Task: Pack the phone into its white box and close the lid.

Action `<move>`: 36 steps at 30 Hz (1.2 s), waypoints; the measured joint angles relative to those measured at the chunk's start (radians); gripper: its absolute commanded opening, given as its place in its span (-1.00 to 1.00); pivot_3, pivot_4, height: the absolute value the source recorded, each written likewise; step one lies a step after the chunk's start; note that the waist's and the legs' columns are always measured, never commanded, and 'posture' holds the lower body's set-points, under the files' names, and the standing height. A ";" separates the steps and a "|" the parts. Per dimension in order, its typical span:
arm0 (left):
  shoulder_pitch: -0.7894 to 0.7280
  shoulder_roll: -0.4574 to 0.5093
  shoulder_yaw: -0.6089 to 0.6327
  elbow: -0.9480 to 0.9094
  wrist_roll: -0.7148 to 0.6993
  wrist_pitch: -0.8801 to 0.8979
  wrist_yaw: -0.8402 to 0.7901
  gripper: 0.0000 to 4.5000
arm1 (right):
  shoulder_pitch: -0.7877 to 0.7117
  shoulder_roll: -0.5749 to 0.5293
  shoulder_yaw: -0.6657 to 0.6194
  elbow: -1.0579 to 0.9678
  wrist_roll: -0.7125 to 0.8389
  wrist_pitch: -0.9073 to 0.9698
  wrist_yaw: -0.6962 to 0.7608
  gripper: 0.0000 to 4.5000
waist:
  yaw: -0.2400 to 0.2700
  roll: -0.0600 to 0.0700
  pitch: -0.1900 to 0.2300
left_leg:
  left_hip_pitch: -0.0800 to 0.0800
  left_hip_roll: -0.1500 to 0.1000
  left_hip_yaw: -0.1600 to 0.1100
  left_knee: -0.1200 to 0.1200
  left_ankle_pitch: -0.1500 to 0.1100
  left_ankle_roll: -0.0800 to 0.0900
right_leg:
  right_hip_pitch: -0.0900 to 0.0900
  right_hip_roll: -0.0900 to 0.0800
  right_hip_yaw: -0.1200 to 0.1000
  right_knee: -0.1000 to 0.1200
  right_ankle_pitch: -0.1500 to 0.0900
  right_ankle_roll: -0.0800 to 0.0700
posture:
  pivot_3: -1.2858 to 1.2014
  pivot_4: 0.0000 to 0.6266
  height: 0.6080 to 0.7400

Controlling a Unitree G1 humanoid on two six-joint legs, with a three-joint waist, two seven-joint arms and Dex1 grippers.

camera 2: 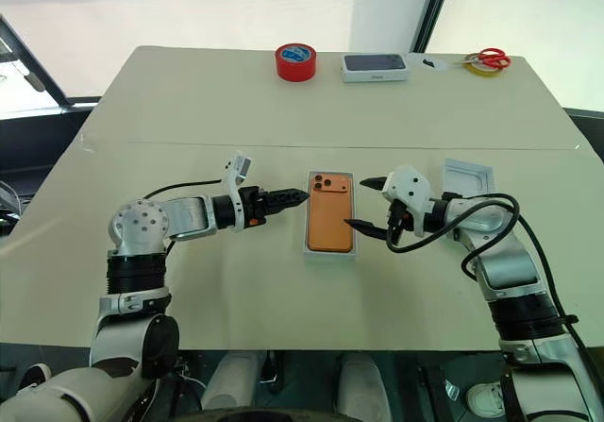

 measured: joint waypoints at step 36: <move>-0.239 -0.122 -0.634 0.489 0.635 -0.858 -0.720 -0.98 | 0.144 -0.219 -0.030 0.170 -0.214 -0.219 -0.016 -0.99 | 0.001 0.003 0.001 | -0.001 -0.003 0.002 0.002 -0.003 0.011 | 0.001 -0.004 -0.001 -0.002 0.000 0.000 | 0.03 -0.52 1.00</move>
